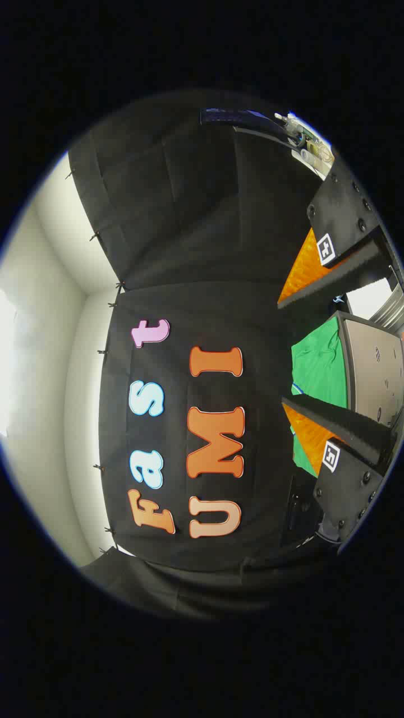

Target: Put the clothes into the washing machine and then close the washing machine lid.

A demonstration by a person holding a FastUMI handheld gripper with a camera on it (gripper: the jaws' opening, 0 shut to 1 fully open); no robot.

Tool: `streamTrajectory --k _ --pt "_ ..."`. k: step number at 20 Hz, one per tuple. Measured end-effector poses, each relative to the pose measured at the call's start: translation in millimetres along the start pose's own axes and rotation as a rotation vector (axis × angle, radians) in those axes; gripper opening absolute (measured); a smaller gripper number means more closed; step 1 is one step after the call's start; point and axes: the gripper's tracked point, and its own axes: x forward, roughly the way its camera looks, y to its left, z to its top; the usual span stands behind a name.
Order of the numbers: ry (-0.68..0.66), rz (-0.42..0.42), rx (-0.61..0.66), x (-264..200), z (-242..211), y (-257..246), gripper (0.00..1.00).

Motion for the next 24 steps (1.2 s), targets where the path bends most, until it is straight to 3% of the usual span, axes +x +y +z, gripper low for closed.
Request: streamTrajectory --k 24 --pt "-0.023 -0.002 -0.018 7 8 10 0.97"
